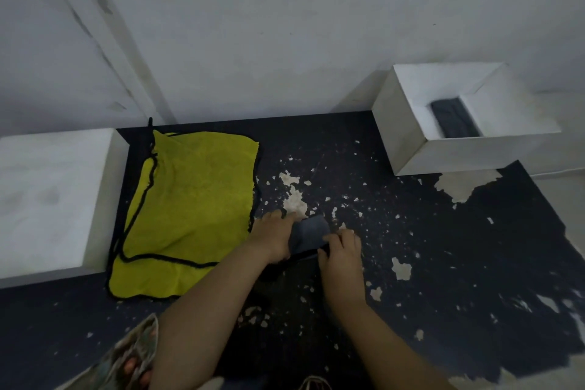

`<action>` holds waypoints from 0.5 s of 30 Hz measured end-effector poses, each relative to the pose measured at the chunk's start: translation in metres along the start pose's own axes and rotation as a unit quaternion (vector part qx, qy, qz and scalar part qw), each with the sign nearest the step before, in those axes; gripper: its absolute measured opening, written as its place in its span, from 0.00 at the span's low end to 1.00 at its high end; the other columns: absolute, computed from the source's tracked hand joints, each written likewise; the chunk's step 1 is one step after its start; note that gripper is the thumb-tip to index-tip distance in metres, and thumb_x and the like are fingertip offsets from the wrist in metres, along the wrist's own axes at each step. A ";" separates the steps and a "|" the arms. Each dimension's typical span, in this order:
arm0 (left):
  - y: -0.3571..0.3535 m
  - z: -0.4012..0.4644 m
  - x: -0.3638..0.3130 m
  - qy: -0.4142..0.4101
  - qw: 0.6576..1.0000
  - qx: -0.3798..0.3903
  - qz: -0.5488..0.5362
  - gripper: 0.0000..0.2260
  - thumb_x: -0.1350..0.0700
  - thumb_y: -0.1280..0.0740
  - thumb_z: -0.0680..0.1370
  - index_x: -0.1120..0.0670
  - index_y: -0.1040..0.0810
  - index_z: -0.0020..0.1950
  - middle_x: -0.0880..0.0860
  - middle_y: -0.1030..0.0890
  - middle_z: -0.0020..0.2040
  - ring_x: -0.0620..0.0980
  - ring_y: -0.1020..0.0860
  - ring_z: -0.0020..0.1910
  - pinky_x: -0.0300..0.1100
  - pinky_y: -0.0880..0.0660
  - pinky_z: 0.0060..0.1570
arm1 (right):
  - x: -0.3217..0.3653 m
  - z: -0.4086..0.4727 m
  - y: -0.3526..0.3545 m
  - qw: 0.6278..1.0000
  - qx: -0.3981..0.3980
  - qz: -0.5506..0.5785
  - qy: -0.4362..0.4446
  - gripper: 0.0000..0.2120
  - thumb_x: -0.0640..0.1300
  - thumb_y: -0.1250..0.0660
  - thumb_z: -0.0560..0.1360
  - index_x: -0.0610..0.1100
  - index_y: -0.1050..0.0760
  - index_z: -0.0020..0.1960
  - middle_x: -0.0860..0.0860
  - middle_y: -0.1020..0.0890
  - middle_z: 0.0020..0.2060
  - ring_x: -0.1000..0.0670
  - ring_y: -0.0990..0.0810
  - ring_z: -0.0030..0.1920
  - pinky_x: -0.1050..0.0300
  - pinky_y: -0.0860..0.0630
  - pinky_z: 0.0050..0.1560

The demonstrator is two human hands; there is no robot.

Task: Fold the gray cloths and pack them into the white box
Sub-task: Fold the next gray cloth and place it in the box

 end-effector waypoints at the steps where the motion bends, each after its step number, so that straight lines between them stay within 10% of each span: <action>1: 0.001 0.001 0.001 0.001 1.000 0.016 0.003 0.40 0.54 0.27 0.68 0.46 0.45 0.74 0.57 0.34 0.68 0.58 0.37 0.69 0.51 0.38 0.69 | 0.003 -0.004 0.001 1.000 0.003 0.028 -0.013 0.11 0.38 0.37 0.76 0.39 0.25 0.58 0.45 0.26 0.56 0.47 0.29 0.59 0.59 0.32 0.63; 15: -0.004 -0.016 -0.008 -0.019 0.929 0.090 -0.358 0.19 0.64 0.31 0.68 0.53 0.32 0.56 0.55 0.25 0.55 0.51 0.26 0.51 0.44 0.28 0.45 | 0.016 0.007 0.023 0.953 0.089 0.236 -0.166 0.11 0.38 0.41 0.78 0.39 0.24 0.57 0.44 0.18 0.50 0.49 0.21 0.45 0.66 0.29 0.37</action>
Point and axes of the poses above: each hand's wrist, its own z-axis towards the middle knuckle, its own y-axis out of the back of the hand, x = y × z, the point moved 1 cm from there along z, towards the middle knuckle
